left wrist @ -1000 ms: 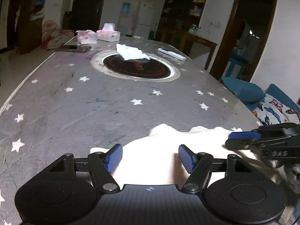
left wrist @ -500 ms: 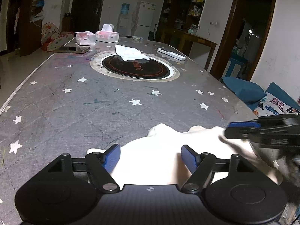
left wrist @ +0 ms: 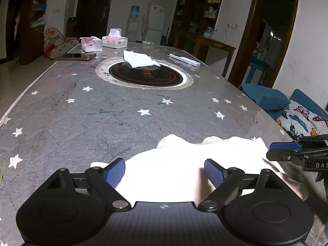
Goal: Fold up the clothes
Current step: 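Open both grippers and release the folded hem onto the sweatshirt, then press the folded sweatshirt flat with both open grippers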
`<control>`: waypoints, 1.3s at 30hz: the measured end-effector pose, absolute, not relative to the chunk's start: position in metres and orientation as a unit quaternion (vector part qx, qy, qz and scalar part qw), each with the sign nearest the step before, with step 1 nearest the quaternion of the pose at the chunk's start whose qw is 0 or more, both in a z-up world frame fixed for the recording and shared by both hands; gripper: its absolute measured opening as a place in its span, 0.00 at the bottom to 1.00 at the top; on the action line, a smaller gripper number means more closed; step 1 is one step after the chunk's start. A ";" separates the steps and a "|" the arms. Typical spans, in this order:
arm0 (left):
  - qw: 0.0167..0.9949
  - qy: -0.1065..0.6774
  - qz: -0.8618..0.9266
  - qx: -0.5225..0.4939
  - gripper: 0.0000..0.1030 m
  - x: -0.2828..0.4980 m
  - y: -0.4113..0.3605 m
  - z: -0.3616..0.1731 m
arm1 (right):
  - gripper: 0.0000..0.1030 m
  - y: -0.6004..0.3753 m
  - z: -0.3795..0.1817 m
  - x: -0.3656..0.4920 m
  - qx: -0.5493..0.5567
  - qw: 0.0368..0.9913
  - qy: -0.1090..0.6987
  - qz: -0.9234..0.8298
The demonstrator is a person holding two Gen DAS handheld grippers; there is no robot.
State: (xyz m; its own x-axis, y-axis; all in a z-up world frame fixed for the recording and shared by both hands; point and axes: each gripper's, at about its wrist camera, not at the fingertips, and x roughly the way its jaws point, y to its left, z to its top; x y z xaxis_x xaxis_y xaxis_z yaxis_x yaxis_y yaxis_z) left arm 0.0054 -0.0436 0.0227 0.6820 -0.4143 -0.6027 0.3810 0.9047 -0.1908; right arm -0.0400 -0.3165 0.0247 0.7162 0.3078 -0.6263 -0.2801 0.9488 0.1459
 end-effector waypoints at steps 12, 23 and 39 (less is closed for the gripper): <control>0.916 0.312 -0.251 -0.013 0.84 -0.055 -0.037 0.031 | 0.27 -0.288 0.020 -0.097 -0.084 0.924 0.326 0.182; 0.923 0.312 -0.225 -0.017 0.83 -0.071 -0.022 0.025 | 0.27 -0.291 0.032 -0.123 -0.086 0.936 0.291 0.180; 0.934 0.300 -0.194 -0.018 0.61 -0.069 -0.019 0.027 | 0.21 -0.284 0.021 -0.103 -0.059 0.926 0.312 0.203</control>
